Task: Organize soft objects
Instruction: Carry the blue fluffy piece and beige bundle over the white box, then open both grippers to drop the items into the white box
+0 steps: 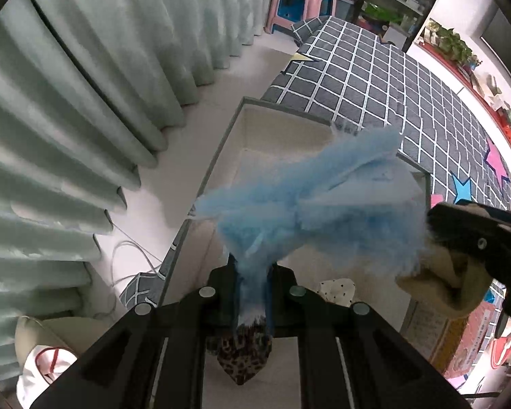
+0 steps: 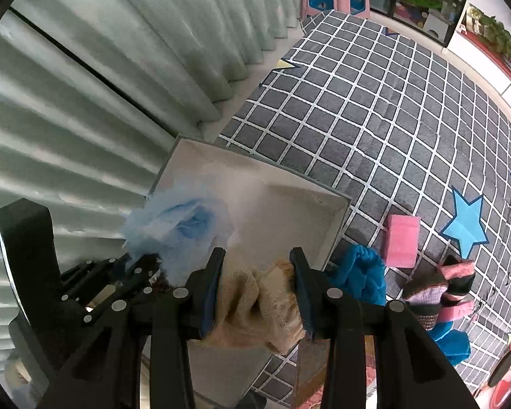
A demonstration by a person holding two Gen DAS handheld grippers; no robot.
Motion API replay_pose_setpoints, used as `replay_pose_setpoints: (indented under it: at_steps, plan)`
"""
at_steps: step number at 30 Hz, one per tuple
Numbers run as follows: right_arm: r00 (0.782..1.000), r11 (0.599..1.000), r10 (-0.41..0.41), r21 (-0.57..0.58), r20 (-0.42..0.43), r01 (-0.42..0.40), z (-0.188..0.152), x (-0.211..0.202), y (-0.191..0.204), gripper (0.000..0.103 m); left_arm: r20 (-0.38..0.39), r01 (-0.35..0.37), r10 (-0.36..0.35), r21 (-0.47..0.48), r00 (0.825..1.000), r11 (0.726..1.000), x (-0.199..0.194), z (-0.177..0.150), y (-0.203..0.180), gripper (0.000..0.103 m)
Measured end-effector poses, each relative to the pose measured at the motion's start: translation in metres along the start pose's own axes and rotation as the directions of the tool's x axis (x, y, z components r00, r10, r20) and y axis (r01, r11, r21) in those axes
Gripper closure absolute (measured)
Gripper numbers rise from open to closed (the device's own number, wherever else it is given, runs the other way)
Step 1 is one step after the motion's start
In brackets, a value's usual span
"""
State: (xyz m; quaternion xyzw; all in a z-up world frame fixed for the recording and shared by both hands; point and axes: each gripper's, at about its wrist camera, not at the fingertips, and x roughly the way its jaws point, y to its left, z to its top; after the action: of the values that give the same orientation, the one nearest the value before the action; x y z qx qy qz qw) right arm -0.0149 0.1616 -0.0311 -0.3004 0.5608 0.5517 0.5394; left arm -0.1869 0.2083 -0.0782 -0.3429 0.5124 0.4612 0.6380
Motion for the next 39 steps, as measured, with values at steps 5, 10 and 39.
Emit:
replay_pose_setpoints:
  at_steps: [5, 10, 39]
  plan:
    - [1.0, 1.0, -0.008, -0.011, -0.012, 0.007, 0.002, 0.005, 0.0, 0.062, -0.006, -0.011, 0.011, 0.003, 1.0, 1.0, 0.005, 0.001, -0.001, 0.091]
    - [1.0, 1.0, -0.008, -0.017, -0.019, 0.008, 0.005, 0.009, 0.002, 0.062, -0.024, -0.011, 0.011, 0.002, 1.0, 1.0, 0.012, 0.002, -0.001, 0.091]
    - [1.0, 1.0, 0.02, -0.013, -0.021, -0.021, 0.008, 0.018, -0.004, 0.022, -0.044, 0.007, -0.008, -0.027, 0.999, 1.0, 0.017, -0.001, 0.001, 0.014]
